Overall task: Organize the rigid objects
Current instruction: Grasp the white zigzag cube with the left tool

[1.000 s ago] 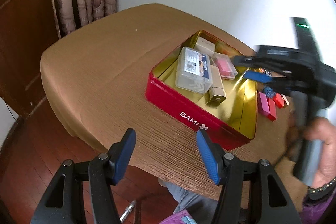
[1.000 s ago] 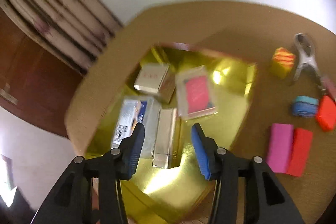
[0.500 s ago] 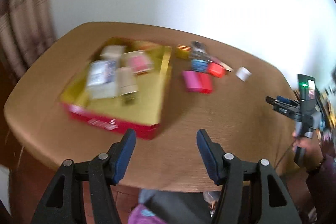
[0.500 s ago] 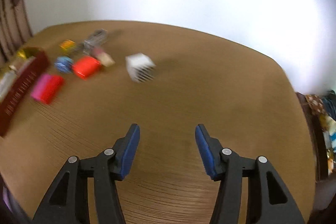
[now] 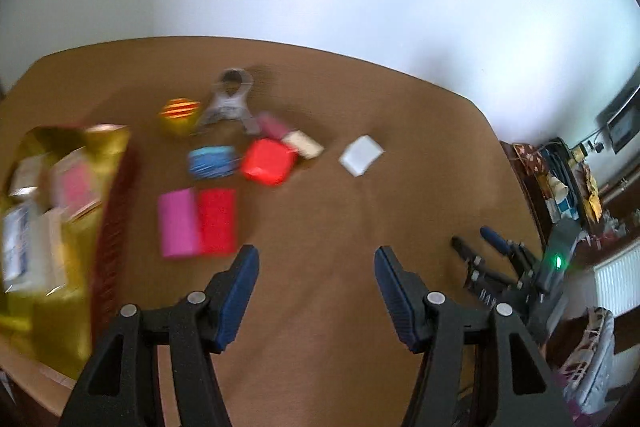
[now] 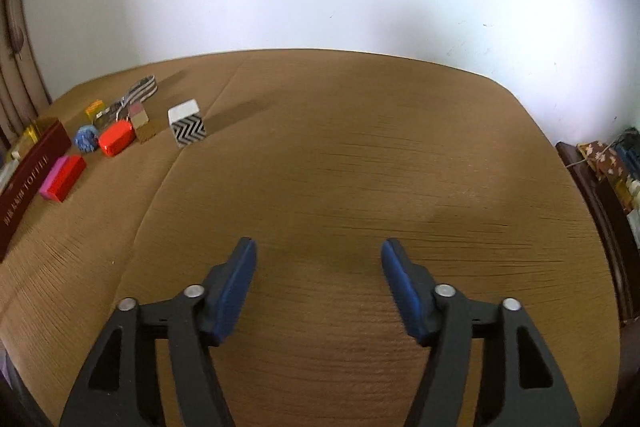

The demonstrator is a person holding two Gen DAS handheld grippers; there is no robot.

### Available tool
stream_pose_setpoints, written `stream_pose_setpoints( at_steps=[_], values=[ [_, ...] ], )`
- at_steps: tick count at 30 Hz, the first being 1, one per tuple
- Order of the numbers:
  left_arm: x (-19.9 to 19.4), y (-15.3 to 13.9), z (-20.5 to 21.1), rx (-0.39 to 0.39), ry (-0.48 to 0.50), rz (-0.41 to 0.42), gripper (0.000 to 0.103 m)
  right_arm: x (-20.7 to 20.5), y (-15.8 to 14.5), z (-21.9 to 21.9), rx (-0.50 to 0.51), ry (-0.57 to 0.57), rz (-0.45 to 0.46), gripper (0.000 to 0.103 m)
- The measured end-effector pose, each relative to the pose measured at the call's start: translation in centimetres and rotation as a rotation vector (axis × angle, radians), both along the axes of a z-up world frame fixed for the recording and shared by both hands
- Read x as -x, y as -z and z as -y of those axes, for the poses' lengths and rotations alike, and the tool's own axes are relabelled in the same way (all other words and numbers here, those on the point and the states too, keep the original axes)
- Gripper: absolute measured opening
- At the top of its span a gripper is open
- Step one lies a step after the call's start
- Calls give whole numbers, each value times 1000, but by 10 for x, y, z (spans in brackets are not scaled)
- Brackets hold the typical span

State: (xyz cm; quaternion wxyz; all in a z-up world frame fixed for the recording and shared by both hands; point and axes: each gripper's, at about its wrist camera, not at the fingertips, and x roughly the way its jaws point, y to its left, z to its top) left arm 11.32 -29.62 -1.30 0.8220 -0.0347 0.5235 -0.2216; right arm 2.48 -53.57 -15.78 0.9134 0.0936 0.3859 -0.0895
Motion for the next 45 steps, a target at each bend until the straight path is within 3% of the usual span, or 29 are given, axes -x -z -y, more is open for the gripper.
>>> stream_pose_setpoints(
  at_steps=[4, 7, 11, 15, 21, 25, 26, 27, 33, 36, 41, 45],
  values=[
    [-43, 19, 51, 37, -7, -135, 62, 5, 1, 15, -86, 2, 22, 67],
    [-79, 41, 77, 53, -98, -248, 62, 9, 0, 16, -107, -17, 46, 67],
    [-109, 60, 94, 25, -205, -326, 62, 12, -1, 21, -153, -36, 68, 67],
    [-123, 73, 109, -22, -250, -360, 62, 16, -2, 27, -199, -45, 97, 67],
    [-137, 89, 127, -13, -283, -386, 62, 19, -5, 27, -225, -68, 126, 69],
    [-142, 104, 122, 60, -368, -414, 60, 21, -5, 28, -239, -73, 141, 72],
    [-142, 105, 120, 72, -388, -407, 54, 21, -5, 29, -242, -73, 142, 72],
    [-141, 103, 120, 50, -392, -392, 37, 21, -5, 29, -244, -73, 143, 72],
    [-129, 96, 123, 15, -351, -331, 33, 20, -6, 32, -254, -69, 132, 73],
    [-112, 89, 118, 39, -338, -315, 32, 19, -6, 34, -248, -73, 119, 73],
    [-58, 58, 78, 99, -283, -244, 32, 16, -5, 36, -246, -68, 101, 73],
    [-6, 31, 28, 103, -270, -167, 32, 12, -8, 28, -216, -81, 99, 73]
  ],
)
